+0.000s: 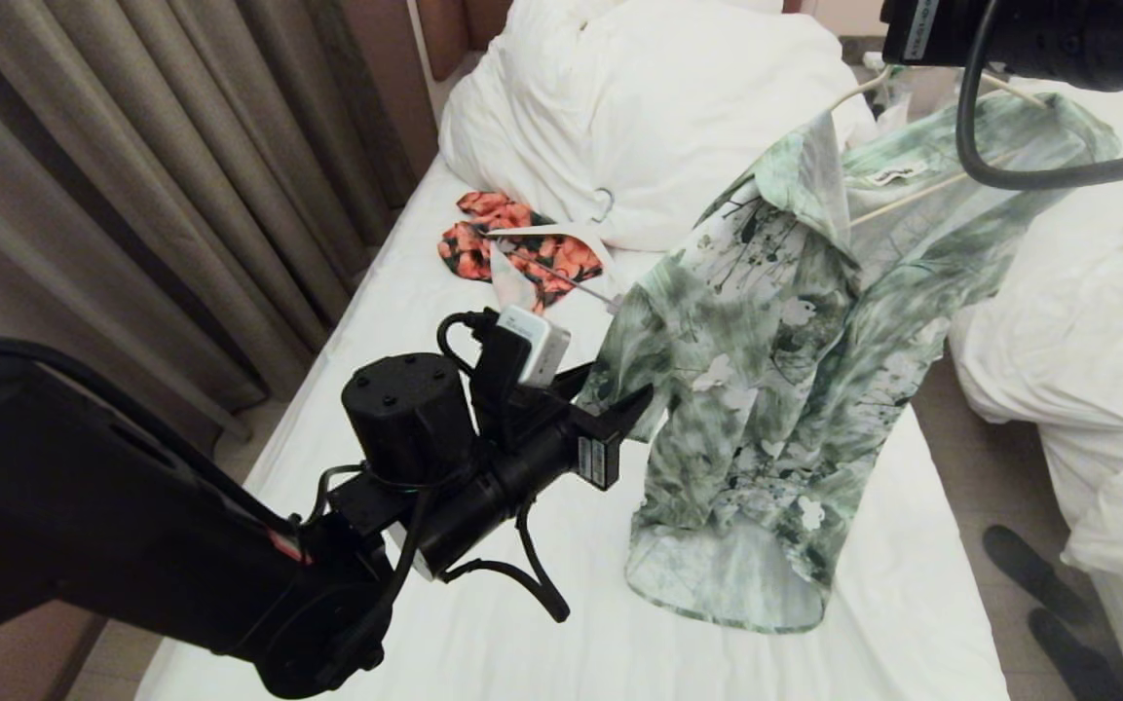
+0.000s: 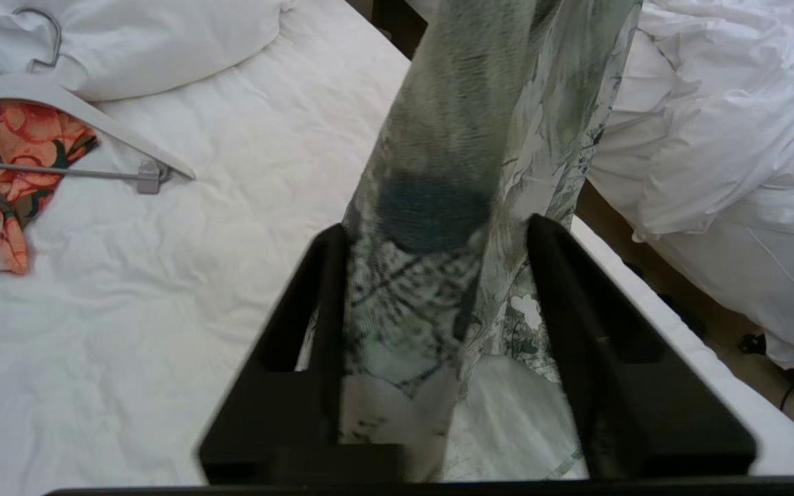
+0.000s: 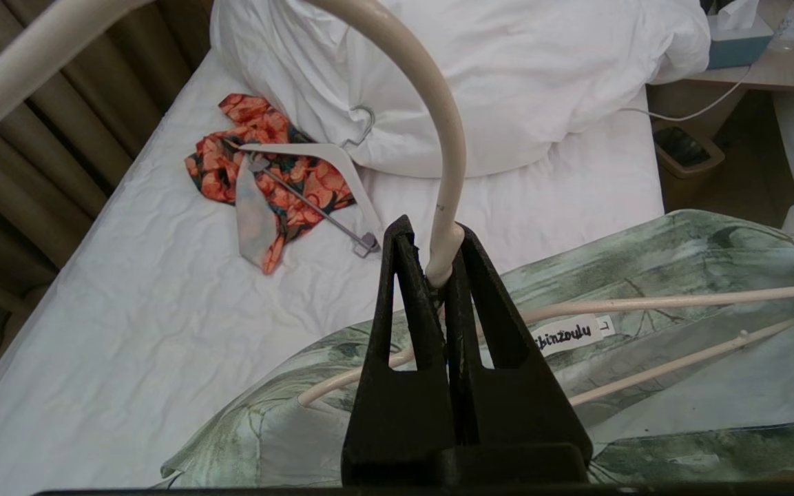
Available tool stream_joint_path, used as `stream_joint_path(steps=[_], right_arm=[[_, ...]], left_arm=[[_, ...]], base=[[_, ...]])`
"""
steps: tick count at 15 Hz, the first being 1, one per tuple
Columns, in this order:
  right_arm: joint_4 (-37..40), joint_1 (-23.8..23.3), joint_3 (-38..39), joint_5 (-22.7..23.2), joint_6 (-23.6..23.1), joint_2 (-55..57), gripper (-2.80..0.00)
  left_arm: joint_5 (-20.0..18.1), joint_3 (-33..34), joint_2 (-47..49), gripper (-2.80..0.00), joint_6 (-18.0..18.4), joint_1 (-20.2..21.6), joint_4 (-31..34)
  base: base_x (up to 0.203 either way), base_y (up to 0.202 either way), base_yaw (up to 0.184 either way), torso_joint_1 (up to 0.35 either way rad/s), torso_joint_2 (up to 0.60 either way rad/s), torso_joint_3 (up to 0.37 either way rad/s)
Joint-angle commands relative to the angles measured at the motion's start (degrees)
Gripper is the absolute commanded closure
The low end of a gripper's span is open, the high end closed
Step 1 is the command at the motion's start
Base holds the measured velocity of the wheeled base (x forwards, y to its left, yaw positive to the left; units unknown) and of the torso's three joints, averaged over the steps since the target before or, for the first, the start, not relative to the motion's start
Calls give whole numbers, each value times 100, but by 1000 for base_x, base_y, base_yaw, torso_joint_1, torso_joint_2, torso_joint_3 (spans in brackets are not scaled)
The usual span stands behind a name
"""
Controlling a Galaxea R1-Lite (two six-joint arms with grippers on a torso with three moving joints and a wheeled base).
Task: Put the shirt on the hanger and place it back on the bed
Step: Take the clothes hanger out of the clothes
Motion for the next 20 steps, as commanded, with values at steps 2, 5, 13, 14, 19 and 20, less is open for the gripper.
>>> stream_joint_path(steps=[2,5,13,14,19,20], right_arm=[[-3,4,-8,-27,-19,-3,0],[-3,-31,-26,-36,-27,-29,0],[-3,-293,-43,-27,-59,-107,0],[5,-324,-43,-27,-103,-126,0],[5,-470,-43,-27,-185,-161,0],[14,-480,-36,-27,-186,-170,0]], left_arm=[[4,-28,19,0,-8,55,-39],[-22,-46,29,0,0,252,-23],[-16,-432,-40,0,-10,775,578],[-4,-480,-55,0,-19,775,696],[66,-635,-129,0,-52,968,954],[66,-635,-120,0,-52,977,963]], base=[[0,0,0,0,0,0],[0,0,0,0,0,0],[0,0,0,0,0,0],[0,0,0,0,0,0],[0,0,0,0,0,0],[0,0,0,0,0,0]])
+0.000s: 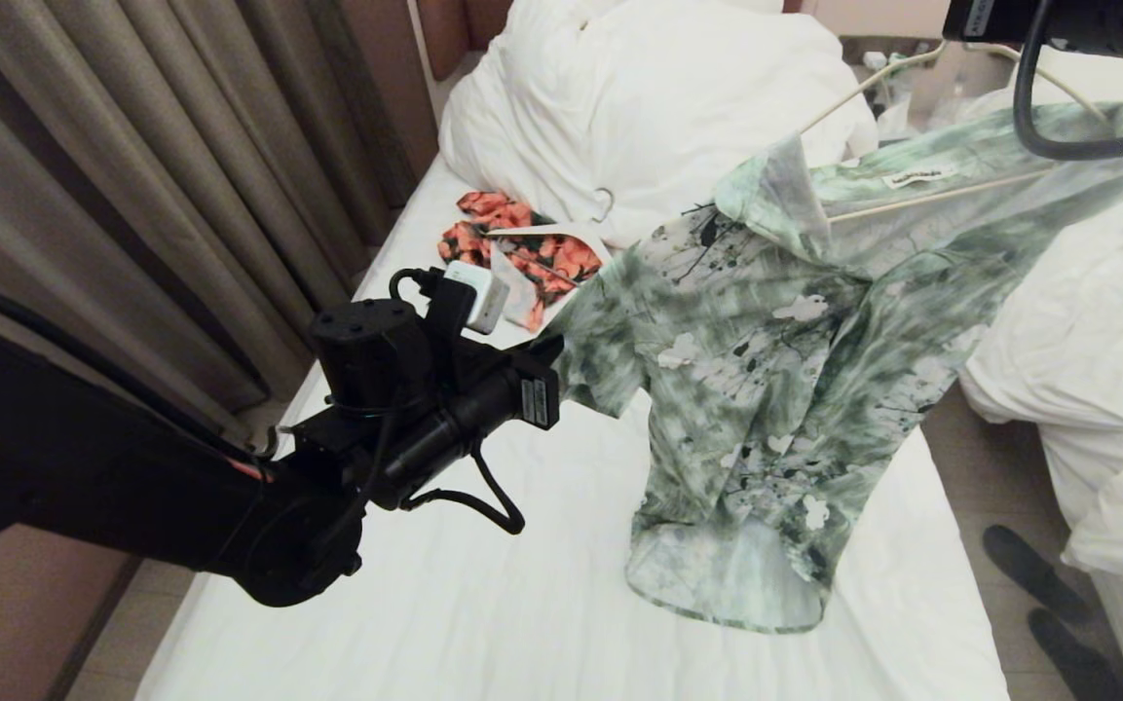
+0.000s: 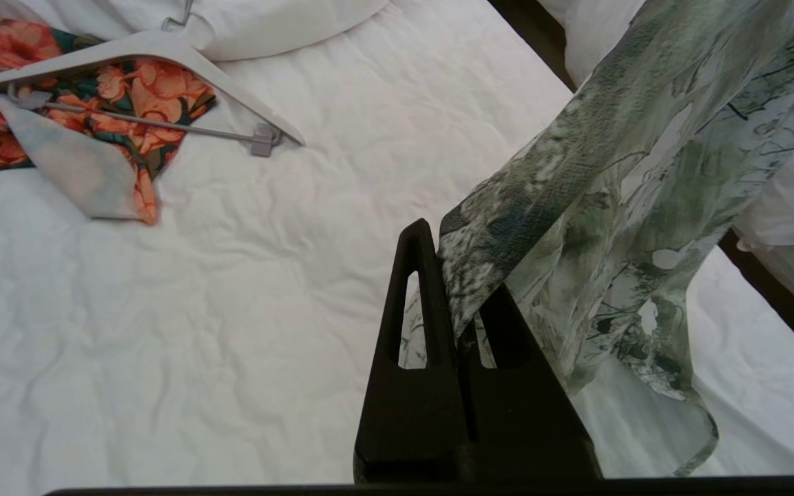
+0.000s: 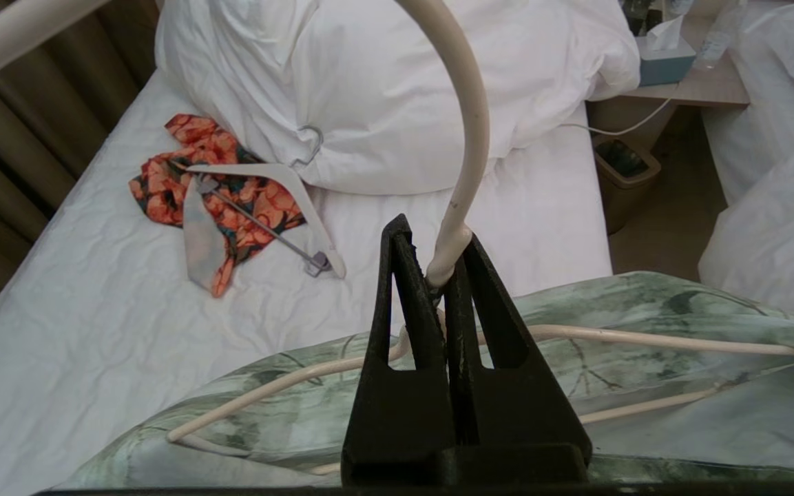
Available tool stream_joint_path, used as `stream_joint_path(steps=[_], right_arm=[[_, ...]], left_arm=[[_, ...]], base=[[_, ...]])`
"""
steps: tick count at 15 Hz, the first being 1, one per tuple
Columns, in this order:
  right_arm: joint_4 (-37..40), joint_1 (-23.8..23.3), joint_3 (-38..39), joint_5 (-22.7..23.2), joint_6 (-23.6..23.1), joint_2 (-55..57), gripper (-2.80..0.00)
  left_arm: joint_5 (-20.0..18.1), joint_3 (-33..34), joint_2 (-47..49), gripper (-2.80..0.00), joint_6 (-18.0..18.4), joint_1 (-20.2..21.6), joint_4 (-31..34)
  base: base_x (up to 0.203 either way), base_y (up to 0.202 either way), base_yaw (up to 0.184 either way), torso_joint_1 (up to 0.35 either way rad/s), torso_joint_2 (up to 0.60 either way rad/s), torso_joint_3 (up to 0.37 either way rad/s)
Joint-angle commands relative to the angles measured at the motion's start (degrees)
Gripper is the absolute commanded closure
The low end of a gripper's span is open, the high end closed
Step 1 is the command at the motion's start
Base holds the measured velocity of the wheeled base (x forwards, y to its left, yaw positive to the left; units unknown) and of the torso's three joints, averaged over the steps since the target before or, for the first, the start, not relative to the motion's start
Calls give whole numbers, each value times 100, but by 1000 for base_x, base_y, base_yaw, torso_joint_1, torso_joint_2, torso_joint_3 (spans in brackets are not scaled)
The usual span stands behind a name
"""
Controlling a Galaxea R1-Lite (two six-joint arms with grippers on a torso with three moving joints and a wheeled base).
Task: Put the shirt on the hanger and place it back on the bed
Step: Take the clothes hanger out of the clothes
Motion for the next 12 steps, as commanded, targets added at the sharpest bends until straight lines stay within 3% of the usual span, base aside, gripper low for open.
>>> stream_joint_path(steps=[1,12], right_arm=[[2,-30,11,-16,-8,-17,0],[-7,-50,-7,-16,-109,18,0]], left_arm=[[6,-9,-13,0,2,23,-43],[-38,96,-22,0,13,-3,-87]], base=[[0,0,0,0,0,0],[0,0,0,0,0,0]])
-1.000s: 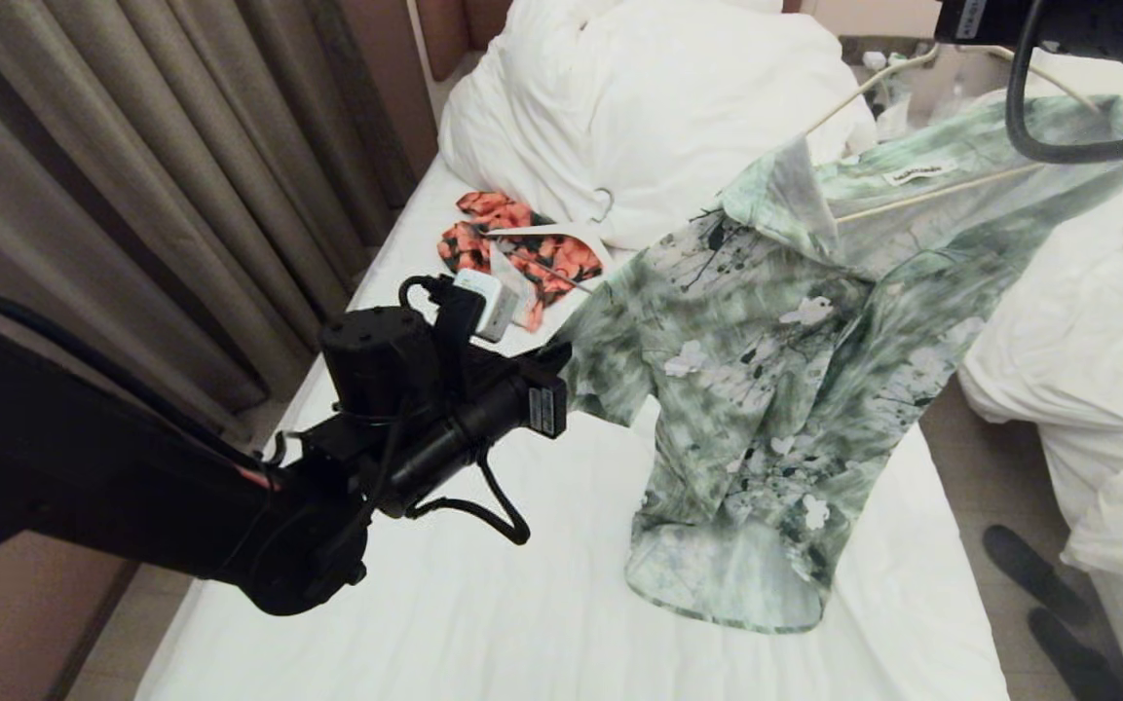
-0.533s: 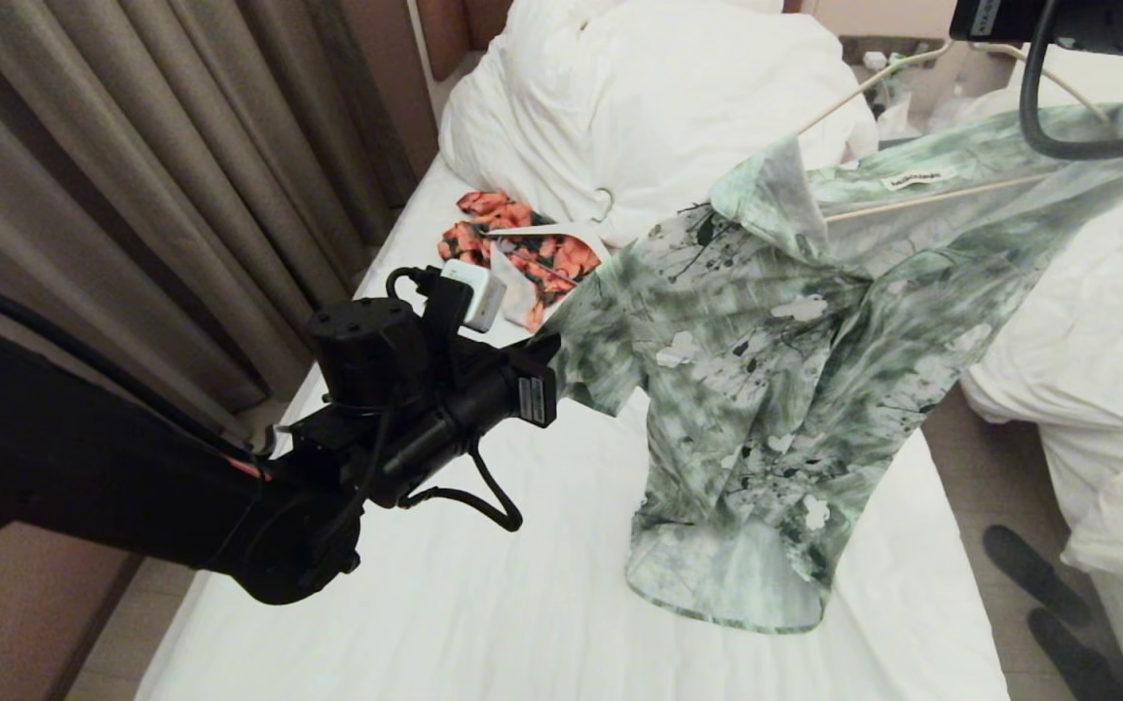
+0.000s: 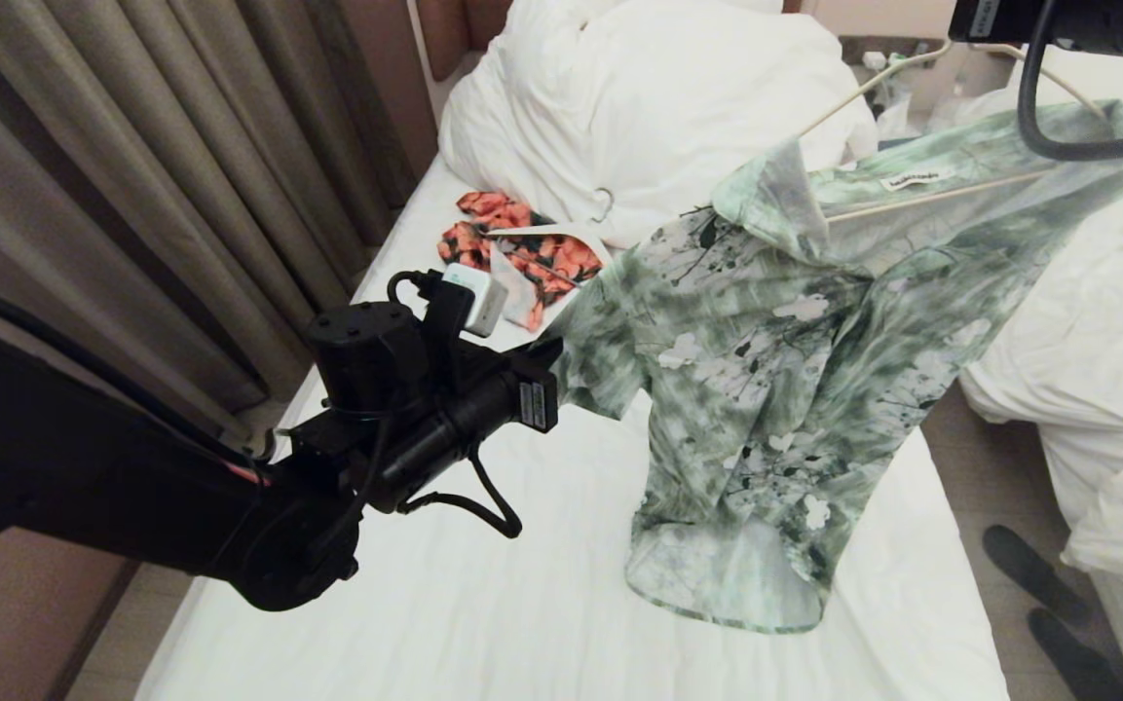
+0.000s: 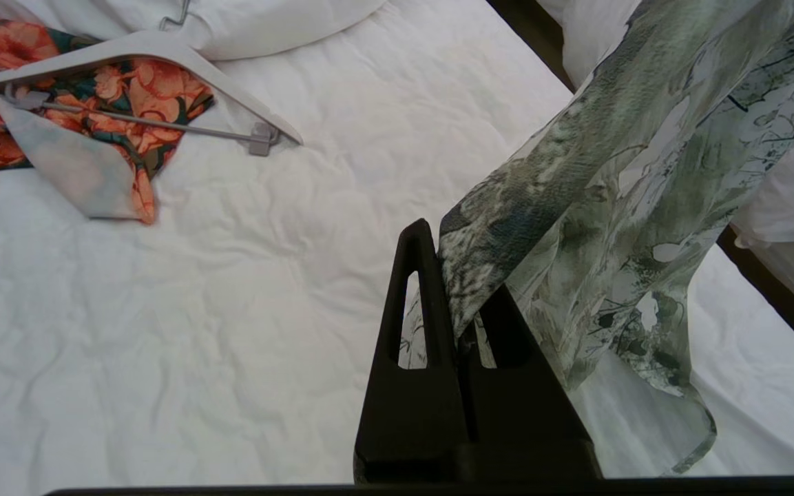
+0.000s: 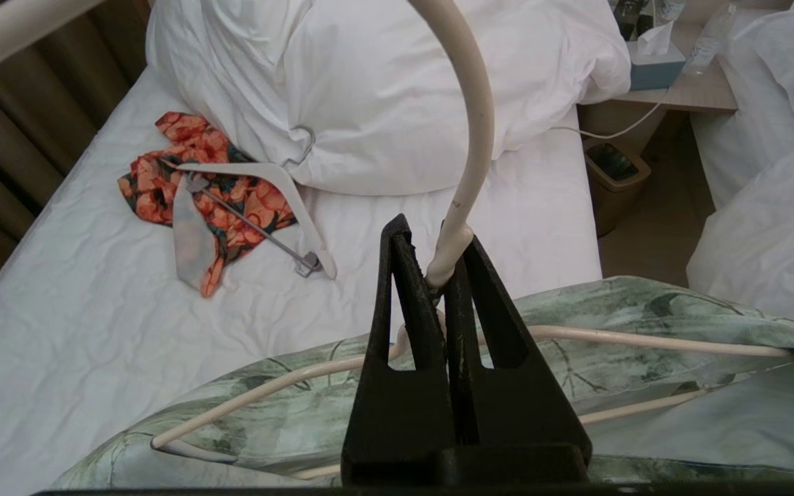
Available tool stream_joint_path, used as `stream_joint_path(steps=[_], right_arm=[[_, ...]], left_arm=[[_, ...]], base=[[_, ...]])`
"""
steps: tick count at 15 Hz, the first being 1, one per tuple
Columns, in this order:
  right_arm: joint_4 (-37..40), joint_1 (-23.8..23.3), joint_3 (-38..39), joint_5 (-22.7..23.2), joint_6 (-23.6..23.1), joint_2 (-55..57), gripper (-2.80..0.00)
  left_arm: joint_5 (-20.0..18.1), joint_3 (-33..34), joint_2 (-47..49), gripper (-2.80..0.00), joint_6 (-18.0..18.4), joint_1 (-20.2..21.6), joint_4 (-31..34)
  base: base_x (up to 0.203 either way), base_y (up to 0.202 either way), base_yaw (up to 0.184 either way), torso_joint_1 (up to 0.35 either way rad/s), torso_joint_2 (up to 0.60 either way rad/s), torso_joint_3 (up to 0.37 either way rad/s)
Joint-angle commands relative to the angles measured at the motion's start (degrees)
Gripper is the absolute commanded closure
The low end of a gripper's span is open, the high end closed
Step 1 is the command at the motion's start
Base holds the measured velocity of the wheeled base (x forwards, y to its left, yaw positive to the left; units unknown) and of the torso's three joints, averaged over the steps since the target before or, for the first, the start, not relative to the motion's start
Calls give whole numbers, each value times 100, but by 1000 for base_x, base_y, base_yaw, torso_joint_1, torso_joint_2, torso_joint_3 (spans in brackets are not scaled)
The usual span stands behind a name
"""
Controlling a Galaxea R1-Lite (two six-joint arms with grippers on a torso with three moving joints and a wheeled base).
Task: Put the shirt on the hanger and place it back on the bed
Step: Take the clothes hanger out of the clothes
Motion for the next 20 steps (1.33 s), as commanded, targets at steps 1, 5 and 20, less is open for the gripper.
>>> stream_joint_path(steps=[1,5,20], right_arm=[[0,2,-2,-16,-10,11,0],[0,2,-2,-16,-19,20,0],[-47,49,267,-7,-1,158,0]], left_arm=[[5,14,-9,0,8,-3,-32],[-5,29,-215,-280,-15,-12,-34],[-1451,-677,-525,0,-39,2811,407]], base=[[0,0,0,0,0,0],[0,0,0,0,0,0],[0,0,0,0,0,0]])
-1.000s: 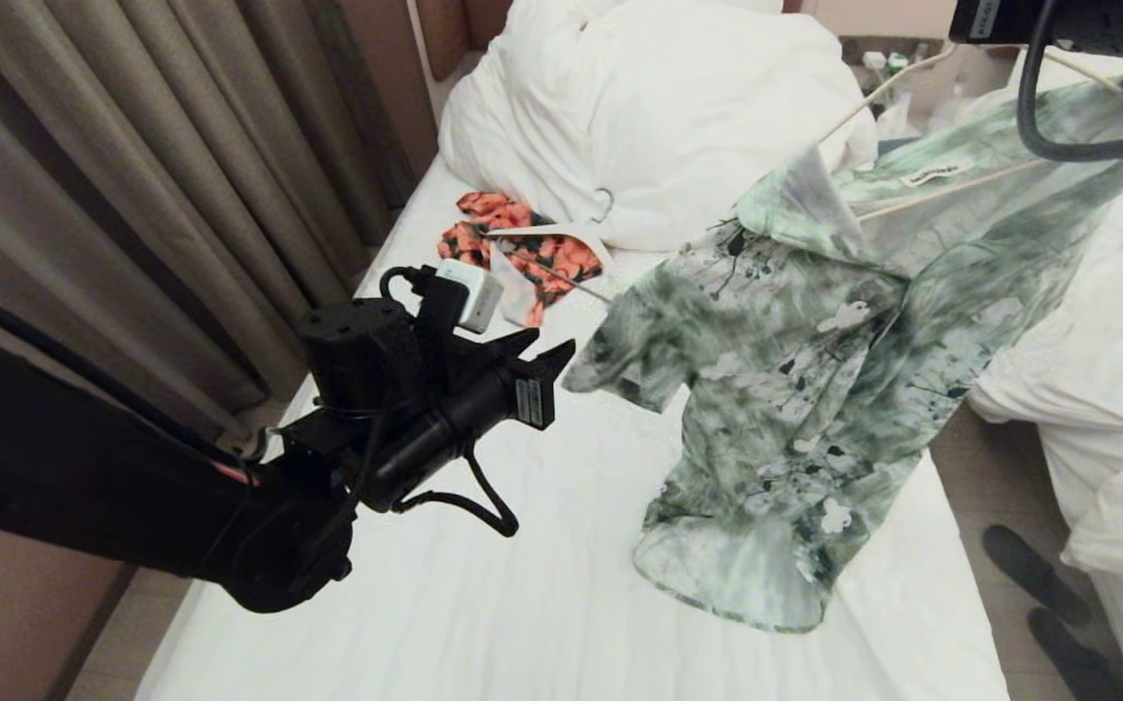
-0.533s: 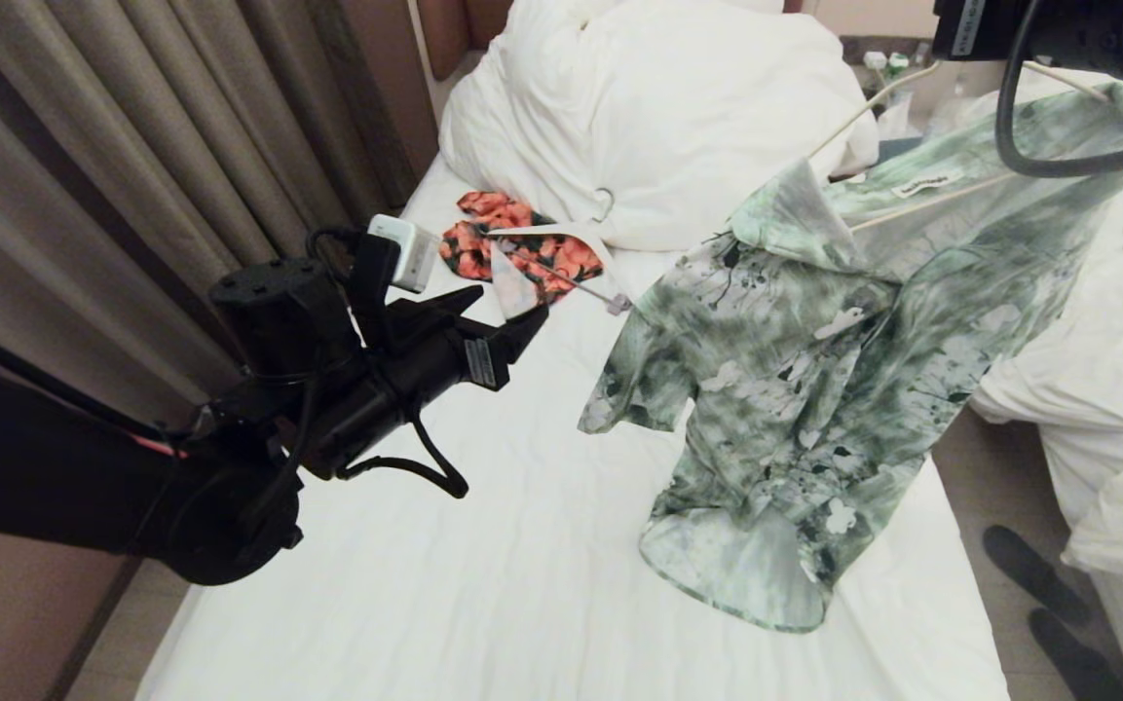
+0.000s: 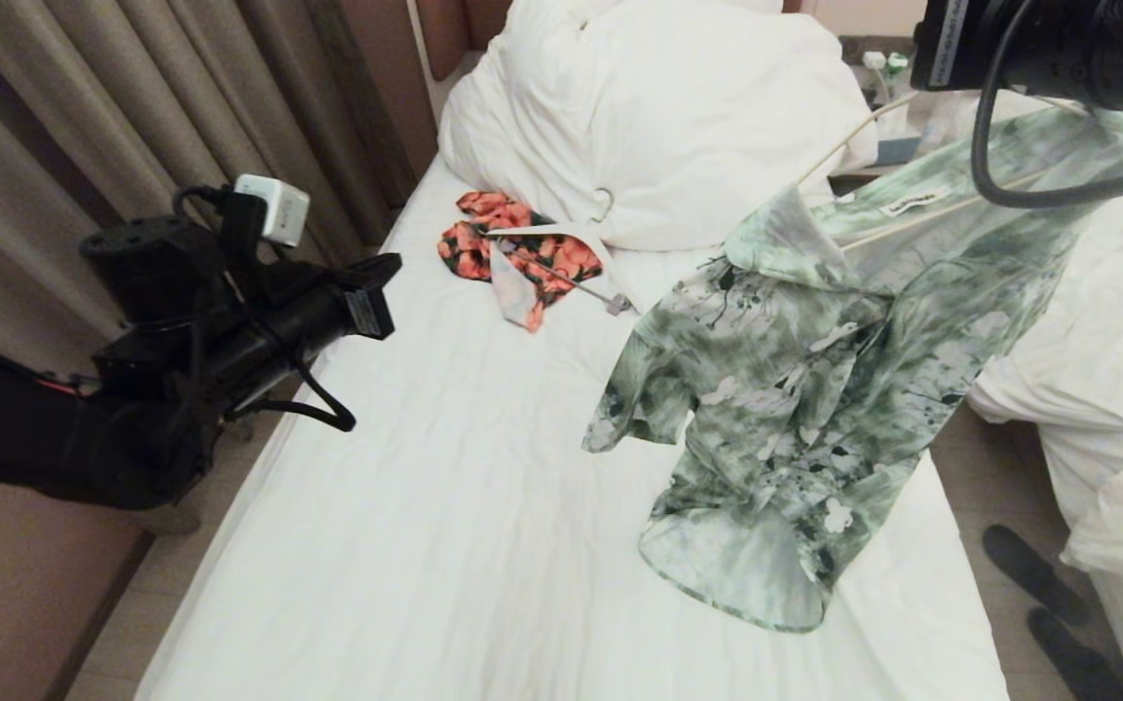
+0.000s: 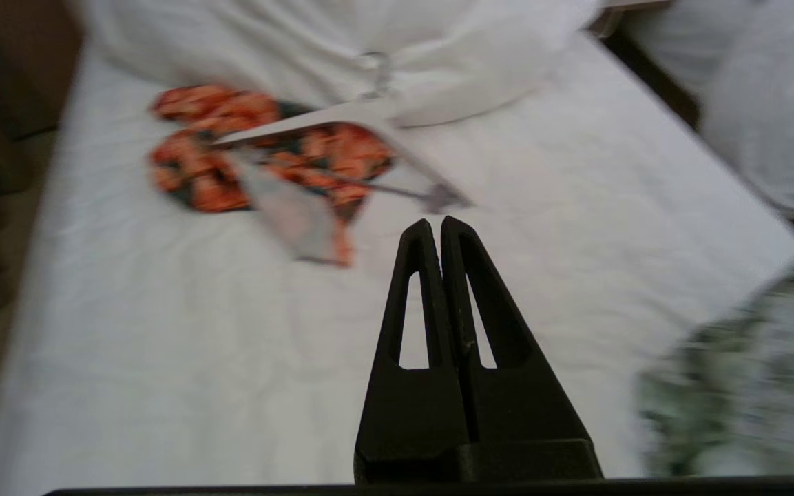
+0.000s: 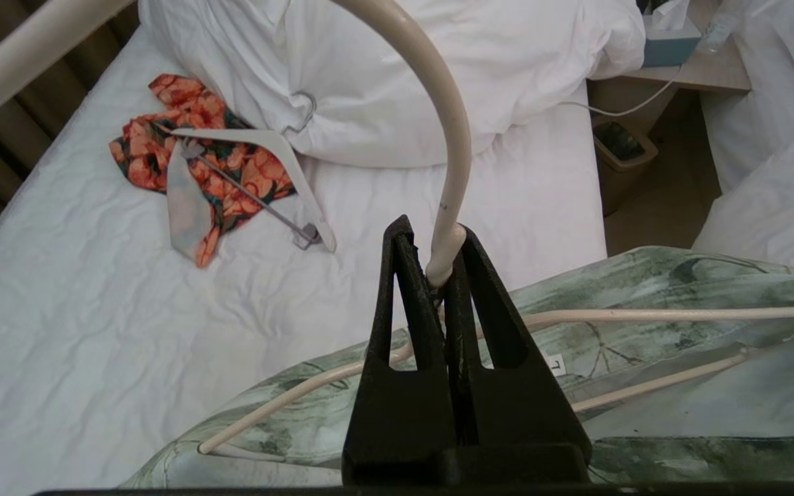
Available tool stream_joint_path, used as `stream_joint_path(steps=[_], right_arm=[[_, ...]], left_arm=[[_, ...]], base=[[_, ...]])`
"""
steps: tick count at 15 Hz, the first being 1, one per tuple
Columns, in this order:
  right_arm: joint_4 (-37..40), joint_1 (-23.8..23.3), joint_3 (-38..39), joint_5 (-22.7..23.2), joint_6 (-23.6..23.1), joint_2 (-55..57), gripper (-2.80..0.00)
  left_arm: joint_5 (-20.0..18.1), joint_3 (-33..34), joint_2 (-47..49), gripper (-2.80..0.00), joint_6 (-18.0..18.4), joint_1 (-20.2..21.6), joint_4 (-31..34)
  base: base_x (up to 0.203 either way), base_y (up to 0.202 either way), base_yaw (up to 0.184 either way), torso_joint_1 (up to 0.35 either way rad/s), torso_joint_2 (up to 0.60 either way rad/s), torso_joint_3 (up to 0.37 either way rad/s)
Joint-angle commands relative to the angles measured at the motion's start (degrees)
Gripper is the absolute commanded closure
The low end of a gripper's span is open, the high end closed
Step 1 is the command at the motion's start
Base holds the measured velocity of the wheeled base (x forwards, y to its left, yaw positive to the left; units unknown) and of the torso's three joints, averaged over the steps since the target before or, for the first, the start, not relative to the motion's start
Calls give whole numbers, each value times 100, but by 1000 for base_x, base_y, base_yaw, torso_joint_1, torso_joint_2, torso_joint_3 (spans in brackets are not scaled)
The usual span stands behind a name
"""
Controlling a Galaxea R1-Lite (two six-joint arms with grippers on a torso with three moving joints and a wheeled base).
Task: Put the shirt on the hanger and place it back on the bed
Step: Take the clothes hanger out of the clothes
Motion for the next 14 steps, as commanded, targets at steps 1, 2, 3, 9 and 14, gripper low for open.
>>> stream_joint_path(steps=[1,2,3,9,14], right_arm=[[-61,10,-11,-16,-4,75,0],[-173,11,-12,-18,-12,121,0],[-365,45,-12,-25,-20,176,0],[-1222,218,-908,-14,-110,1008,0],[-1870,502,-1119,174,-518,1000,0]], left_arm=[[-320,-194,40,0,7,637,70],[-504,-275,45,0,8,789,107],[-526,-286,39,0,8,815,114],[-526,-251,-7,0,8,772,106],[-535,-232,-33,0,8,772,97]], base=[[0,0,0,0,0,0],[0,0,0,0,0,0],[0,0,0,0,0,0],[0,0,0,0,0,0],[0,0,0,0,0,0]])
